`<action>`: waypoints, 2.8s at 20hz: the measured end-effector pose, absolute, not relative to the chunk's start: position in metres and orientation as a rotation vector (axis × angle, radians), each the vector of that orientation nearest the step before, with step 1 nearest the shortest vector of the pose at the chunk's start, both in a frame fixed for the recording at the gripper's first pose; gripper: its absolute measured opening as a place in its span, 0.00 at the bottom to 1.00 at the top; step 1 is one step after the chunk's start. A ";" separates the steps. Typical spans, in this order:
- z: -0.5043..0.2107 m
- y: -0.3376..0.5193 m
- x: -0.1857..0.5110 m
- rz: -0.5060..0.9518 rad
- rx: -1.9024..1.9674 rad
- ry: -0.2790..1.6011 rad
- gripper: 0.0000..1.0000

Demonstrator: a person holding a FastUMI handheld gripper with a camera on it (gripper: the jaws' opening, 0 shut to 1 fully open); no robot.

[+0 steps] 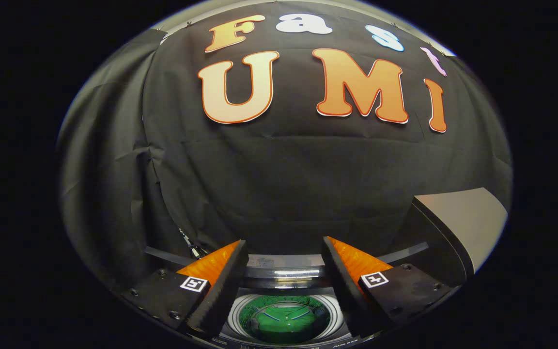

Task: Put the clothes into the washing machine and then close the washing machine lid.

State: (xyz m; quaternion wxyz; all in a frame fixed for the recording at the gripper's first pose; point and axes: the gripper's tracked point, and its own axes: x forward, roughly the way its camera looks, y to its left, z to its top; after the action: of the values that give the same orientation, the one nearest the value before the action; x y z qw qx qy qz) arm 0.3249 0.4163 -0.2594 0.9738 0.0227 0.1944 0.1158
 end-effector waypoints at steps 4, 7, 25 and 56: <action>-0.263 0.414 0.319 0.229 0.048 0.364 0.99; -0.267 0.417 0.317 0.219 0.053 0.362 0.98; -0.444 0.413 0.260 0.203 0.070 0.700 0.98; -0.037 0.129 0.115 0.009 0.072 0.040 0.98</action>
State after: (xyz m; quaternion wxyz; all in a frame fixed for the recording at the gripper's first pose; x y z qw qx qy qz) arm 0.1146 0.1286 -0.0366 0.9991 0.0360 0.0198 0.0046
